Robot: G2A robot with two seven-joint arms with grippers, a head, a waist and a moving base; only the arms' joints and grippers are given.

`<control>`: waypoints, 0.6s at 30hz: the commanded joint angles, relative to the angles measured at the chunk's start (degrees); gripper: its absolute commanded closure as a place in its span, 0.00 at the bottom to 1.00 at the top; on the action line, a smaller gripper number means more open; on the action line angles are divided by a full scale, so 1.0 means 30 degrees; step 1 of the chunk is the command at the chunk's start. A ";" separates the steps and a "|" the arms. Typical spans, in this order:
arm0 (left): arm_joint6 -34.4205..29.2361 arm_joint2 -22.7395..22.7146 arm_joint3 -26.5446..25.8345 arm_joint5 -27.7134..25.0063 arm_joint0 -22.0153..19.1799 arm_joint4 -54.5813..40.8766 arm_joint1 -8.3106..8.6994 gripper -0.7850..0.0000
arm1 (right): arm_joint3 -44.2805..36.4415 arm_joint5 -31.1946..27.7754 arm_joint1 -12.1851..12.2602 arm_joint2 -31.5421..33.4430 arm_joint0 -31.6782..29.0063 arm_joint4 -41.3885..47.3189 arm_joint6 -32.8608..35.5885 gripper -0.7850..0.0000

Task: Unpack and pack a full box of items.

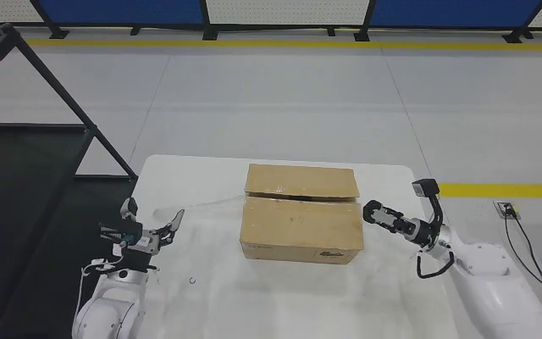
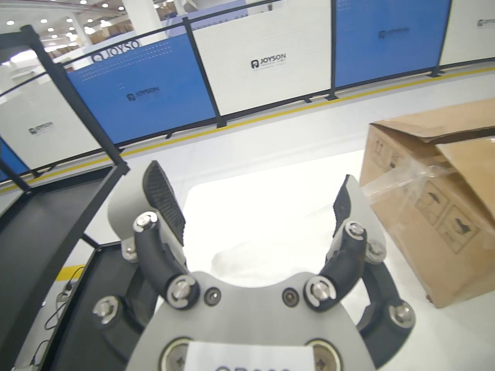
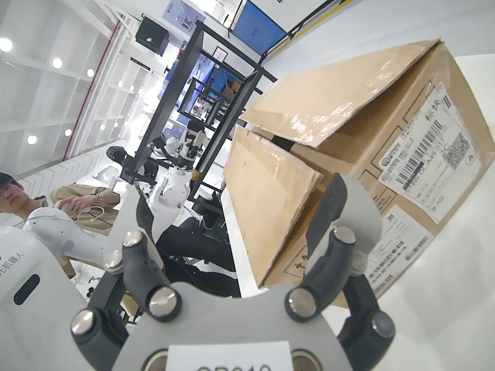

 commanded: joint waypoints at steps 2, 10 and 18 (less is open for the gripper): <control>0.0245 -0.0368 -0.0264 -0.1667 0.0270 -0.0692 0.0116 0.00 | 0.0956 -0.0172 -0.0149 -0.0623 0.0907 0.0010 0.0214 0.00; 0.0319 -0.0878 -0.0291 -0.3806 0.0571 -0.1540 0.0332 0.00 | 0.1618 0.0528 -0.0332 -0.1863 0.1982 0.1697 0.1184 0.00; 0.0252 -0.0598 -0.0091 -0.3504 0.0357 -0.1510 0.0391 0.00 | -0.0137 0.1302 0.0297 -0.2002 0.1451 0.3359 0.1963 0.00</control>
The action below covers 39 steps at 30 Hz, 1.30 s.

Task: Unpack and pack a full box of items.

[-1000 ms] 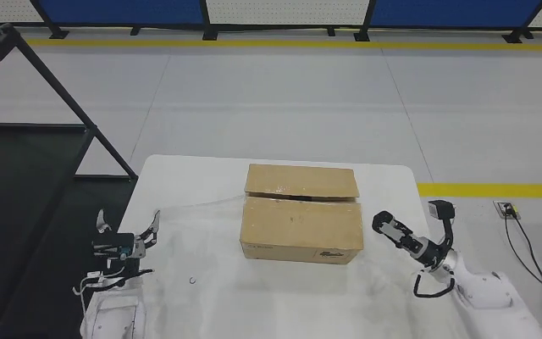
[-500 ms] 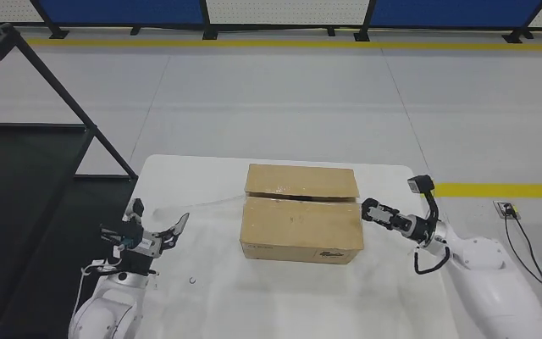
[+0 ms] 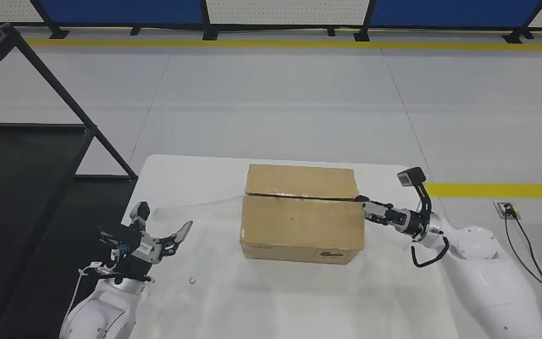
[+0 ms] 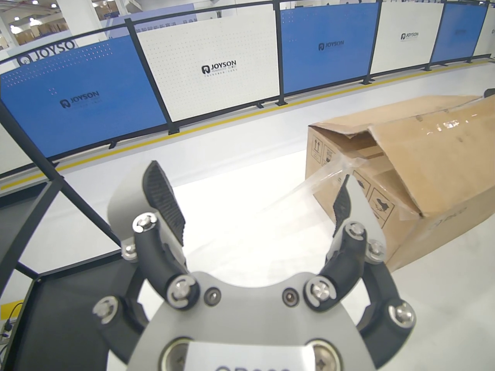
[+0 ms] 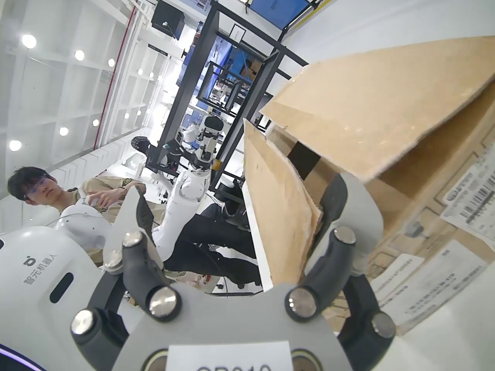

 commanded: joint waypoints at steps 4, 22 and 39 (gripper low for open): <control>0.0043 0.0261 -0.0080 0.0343 -0.0094 0.0288 0.0031 0.00 | -0.2390 -0.0012 0.0795 0.0477 -0.1418 0.0240 -0.0009 0.00; -0.0205 0.0966 -0.0637 -0.2346 0.0256 0.0312 0.0323 0.00 | -0.8700 -0.3067 0.4263 0.1664 -0.7498 -0.0894 -0.3061 0.00; -0.1624 0.2561 -0.0380 -0.4606 0.0639 0.1449 0.0635 0.00 | -0.7398 -0.6447 0.6520 -0.3206 -0.6423 -0.2058 -0.6448 0.00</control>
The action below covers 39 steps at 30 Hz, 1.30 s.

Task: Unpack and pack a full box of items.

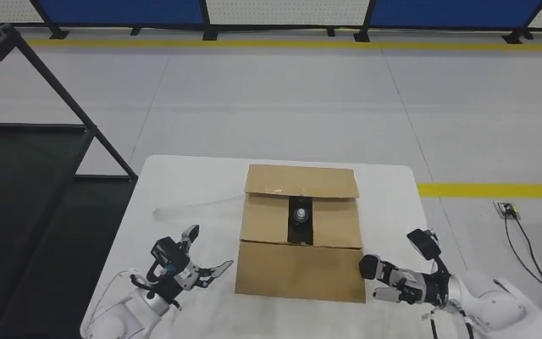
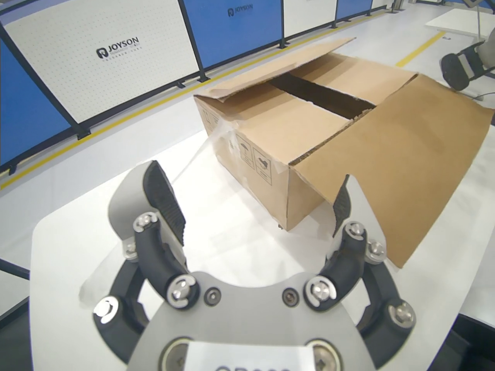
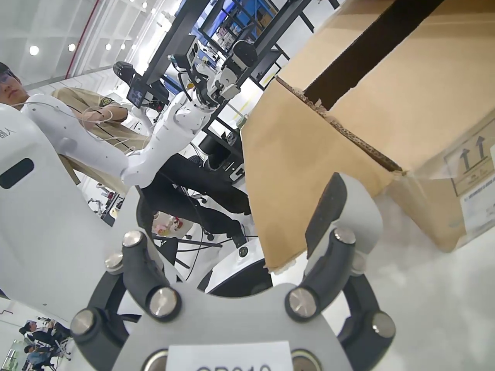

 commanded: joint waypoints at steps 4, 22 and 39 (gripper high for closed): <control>0.0028 0.1092 0.0673 0.0962 -0.0293 0.1180 -0.0027 0.00 | 0.0003 0.0013 0.0195 -0.1005 0.0581 0.1947 0.0012 0.00; -0.0381 0.1645 0.1158 0.2095 -0.0536 0.0423 -0.0030 0.00 | 0.1723 0.2255 0.0104 -0.1926 0.2198 1.0525 0.1512 0.00; -0.0381 0.1645 0.1158 0.2095 -0.0536 0.0423 -0.0030 0.00 | 0.1297 1.1701 -0.1339 -0.2866 0.4634 0.8455 -0.3826 0.00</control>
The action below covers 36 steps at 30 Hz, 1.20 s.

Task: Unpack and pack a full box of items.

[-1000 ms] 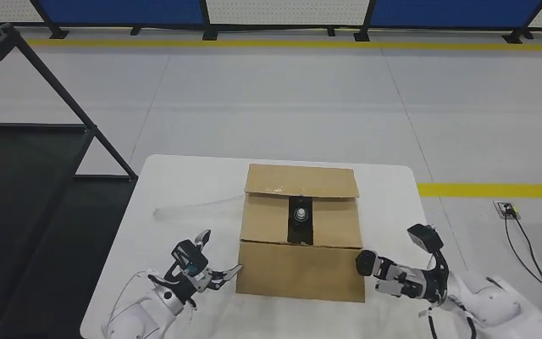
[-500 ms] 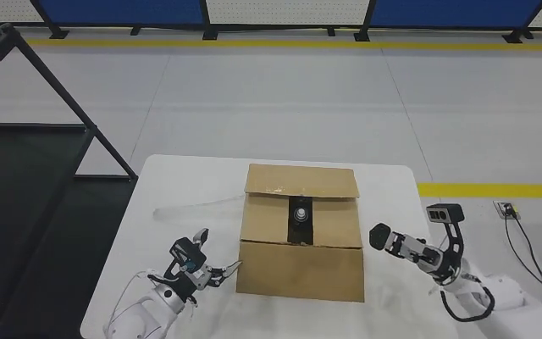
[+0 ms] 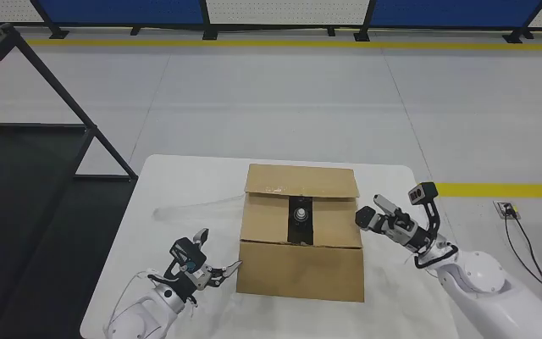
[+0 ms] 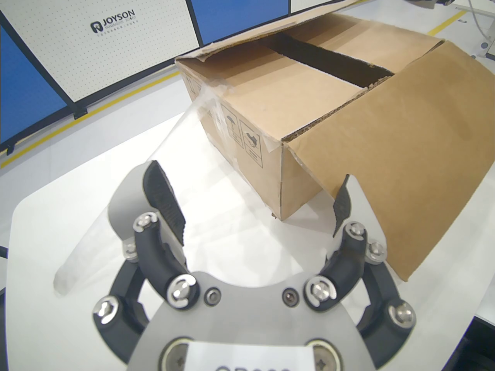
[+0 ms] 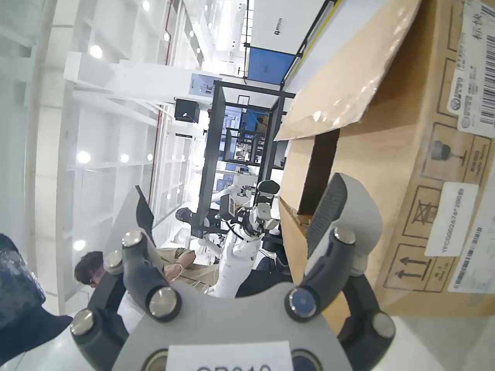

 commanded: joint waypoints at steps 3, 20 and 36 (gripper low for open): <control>0.0000 0.0000 0.0000 0.0000 0.0000 0.0000 0.0000 0.00 | 0.0634 0.0862 -0.0584 -0.0562 0.0885 0.0025 -0.0058 0.00; 0.0000 0.0000 0.0000 0.0000 0.0000 0.0000 0.0000 0.00 | 0.2839 0.1623 -0.3412 -0.2320 0.3839 0.1147 -0.4757 0.00; 0.0000 0.0000 0.0000 0.0000 0.0000 0.0000 0.0000 0.00 | 0.5312 0.1742 -0.6564 -0.4536 0.6899 -0.1670 -1.2036 0.00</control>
